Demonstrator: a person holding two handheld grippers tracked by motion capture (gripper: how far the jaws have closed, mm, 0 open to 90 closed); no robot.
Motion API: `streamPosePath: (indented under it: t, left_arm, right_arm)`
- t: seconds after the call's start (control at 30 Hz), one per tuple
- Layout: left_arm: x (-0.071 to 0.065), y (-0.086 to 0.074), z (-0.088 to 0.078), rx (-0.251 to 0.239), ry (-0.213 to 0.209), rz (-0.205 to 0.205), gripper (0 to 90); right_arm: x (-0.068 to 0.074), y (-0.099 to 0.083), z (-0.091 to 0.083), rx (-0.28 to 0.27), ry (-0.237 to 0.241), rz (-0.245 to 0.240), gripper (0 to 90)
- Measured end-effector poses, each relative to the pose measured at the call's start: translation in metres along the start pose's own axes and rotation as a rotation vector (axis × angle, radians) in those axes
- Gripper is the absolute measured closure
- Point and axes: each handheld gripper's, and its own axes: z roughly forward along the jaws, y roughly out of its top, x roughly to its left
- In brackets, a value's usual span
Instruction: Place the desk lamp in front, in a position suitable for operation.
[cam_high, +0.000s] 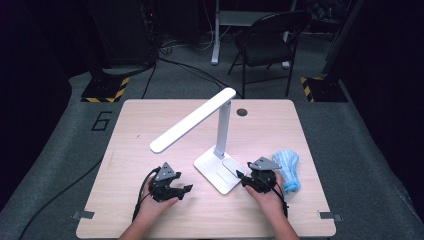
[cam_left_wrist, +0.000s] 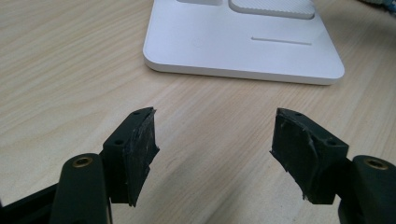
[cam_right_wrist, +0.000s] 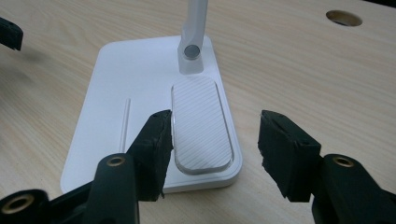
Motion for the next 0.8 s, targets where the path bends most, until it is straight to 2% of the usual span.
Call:
streamPosePath:
  t: [0.1,0.13,0.17,0.2,0.4,0.47,0.6,0.63,0.67,0.8]
  left_arm:
    - [-0.002,-0.001,-0.004,-0.007,0.016,0.015,30.7]
    - [-0.002,-0.001,-0.004,-0.007,0.016,0.015,30.7]
    - [-0.002,-0.002,-0.006,-0.009,0.021,0.006,30.6]
    - [-0.002,-0.002,-0.006,-0.019,0.036,0.017,30.1]
    - [-0.005,-0.003,-0.011,-0.008,0.018,0.015,31.5]
    - [-0.006,-0.004,-0.011,-0.011,0.02,0.002,31.5]
    - [-0.002,-0.008,-0.013,0.005,0.039,0.008,33.1]
    - [-0.002,-0.008,-0.013,0.005,0.039,0.008,33.7]
    - [-0.001,-0.009,-0.013,0.002,0.035,-0.008,34.3]
    - [0.001,-0.009,-0.014,-0.006,0.03,-0.006,35.4]
  right_arm:
    - [-0.004,-0.004,0.007,0.015,0.004,0.015,46.5]
    - [-0.004,-0.004,0.007,0.015,0.004,0.015,46.5]
    - [-0.005,-0.004,0.01,0.013,0.015,0.035,47.0]
    - [-0.005,-0.004,0.012,0.019,0.02,0.033,47.0]
    - [0.0,-0.003,0.026,0.025,0.018,-0.011,45.1]
    - [0.001,-0.003,0.027,0.031,0.018,-0.008,44.7]
    - [-0.001,-0.002,0.033,0.042,0.015,-0.002,43.7]
    - [-0.002,-0.002,0.034,0.045,0.021,-0.004,43.8]
    - [-0.002,-0.002,0.036,0.047,0.021,0.001,43.6]
    - [-0.003,-0.003,0.037,0.045,0.034,0.02,43.6]
